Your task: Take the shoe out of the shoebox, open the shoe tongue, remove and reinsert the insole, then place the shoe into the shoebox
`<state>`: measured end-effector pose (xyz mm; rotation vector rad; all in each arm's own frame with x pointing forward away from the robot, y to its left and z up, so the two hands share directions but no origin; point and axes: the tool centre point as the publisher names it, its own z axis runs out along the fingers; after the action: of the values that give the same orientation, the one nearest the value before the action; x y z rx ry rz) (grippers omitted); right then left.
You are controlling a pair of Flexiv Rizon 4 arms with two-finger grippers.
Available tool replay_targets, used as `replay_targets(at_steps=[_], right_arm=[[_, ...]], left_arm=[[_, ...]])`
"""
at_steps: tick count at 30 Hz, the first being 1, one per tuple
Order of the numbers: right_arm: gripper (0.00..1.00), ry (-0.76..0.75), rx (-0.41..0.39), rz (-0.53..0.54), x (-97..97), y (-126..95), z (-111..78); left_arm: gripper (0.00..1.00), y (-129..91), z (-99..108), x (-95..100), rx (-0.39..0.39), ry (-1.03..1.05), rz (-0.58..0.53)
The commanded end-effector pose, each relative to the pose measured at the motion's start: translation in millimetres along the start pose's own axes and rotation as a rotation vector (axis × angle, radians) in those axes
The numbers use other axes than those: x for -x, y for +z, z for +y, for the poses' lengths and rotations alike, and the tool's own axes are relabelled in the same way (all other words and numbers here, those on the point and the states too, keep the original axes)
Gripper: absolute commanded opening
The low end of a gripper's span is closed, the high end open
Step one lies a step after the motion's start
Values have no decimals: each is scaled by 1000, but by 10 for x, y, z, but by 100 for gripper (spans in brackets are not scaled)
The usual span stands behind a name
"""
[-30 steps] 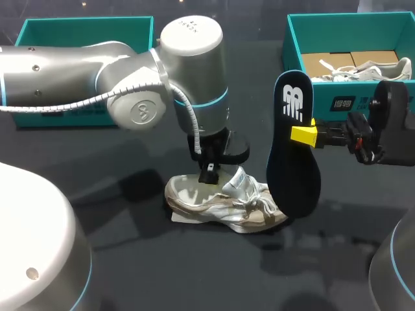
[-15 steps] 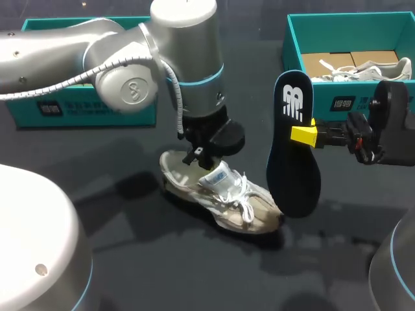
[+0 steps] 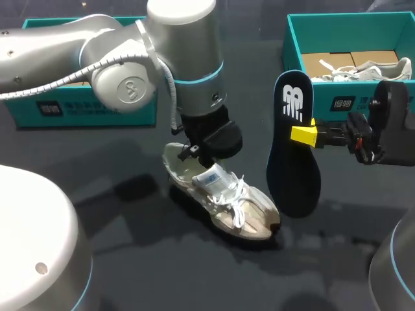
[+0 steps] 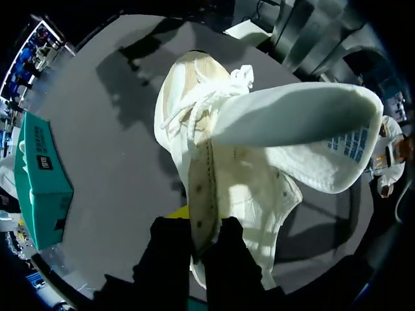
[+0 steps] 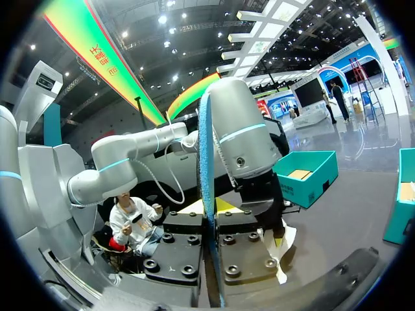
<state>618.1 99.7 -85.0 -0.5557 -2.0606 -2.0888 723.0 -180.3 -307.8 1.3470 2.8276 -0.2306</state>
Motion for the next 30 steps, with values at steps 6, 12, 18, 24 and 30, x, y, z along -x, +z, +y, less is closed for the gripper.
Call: replay_targets(at_steps=[6, 12, 18, 24, 30], right_arm=[[0, 0, 0, -2, -9, 7, -9], [0, 0, 0, -2, -9, 7, -9], [0, 0, 0, -2, -9, 7, -9], [0, 0, 0, -2, -9, 7, -9], [0, 0, 0, -2, -9, 7, -9]], left_arm=[[0, -54, -71, 3, 17, 281, -57], [0, -7, -123, 32, 26, 377, -76], [0, 9, -176, 37, 3, 473, -103], [0, 24, -205, 41, -4, 547, -119], [0, 132, -259, 49, -15, 583, -104]])
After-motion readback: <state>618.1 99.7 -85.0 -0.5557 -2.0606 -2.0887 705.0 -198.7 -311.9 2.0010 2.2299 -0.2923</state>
